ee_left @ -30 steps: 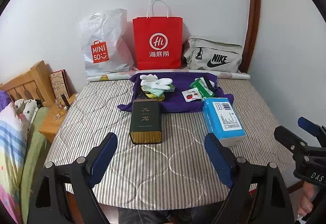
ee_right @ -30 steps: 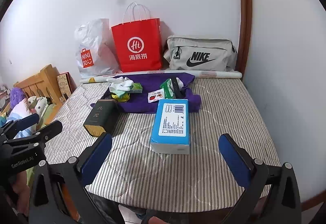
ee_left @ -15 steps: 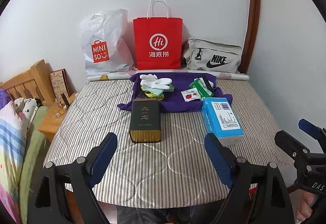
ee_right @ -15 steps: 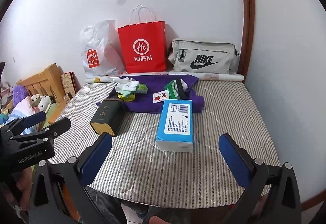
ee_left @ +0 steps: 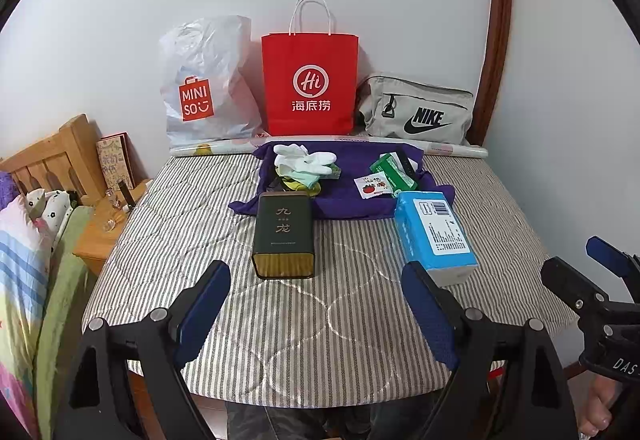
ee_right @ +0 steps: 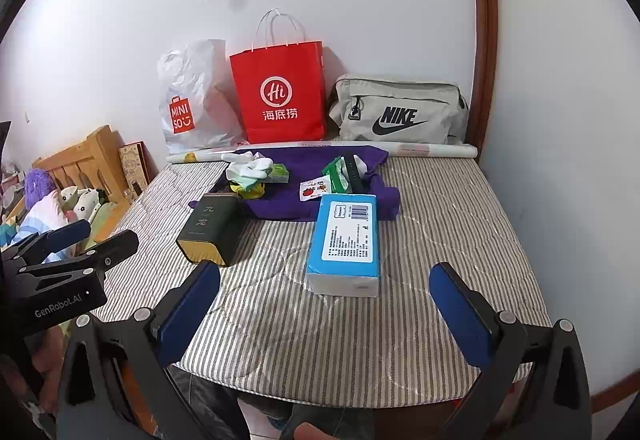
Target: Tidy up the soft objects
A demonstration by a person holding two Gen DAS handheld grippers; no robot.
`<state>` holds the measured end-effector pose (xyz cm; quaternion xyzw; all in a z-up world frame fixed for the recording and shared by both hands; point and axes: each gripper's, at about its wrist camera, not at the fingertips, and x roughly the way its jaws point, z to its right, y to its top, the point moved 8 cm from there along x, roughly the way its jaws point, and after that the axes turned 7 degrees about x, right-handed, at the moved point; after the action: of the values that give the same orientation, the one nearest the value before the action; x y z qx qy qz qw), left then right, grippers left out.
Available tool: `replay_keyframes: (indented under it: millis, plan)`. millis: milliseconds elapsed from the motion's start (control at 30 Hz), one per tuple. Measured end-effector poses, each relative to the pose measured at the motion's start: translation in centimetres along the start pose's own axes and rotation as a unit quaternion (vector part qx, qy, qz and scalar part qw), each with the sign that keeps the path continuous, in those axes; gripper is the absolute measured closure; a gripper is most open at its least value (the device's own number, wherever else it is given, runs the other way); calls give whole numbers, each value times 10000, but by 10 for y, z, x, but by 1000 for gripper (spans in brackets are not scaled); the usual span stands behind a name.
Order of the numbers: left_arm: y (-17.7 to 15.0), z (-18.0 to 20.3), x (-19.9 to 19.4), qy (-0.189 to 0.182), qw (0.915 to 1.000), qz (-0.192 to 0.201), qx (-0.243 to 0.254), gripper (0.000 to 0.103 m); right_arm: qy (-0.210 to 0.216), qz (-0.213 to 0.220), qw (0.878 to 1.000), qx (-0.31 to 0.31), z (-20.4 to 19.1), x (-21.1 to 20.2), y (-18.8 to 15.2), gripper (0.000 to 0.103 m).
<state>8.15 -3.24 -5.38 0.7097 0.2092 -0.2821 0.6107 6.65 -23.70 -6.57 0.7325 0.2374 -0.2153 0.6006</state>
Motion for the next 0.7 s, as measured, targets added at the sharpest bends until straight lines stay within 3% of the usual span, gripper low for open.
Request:
replay_keyframes:
  millis: [700]
  plan:
    - [1, 1, -2, -12, 10000, 12, -27, 16, -12, 41, 10000, 26, 3, -5, 2, 0]
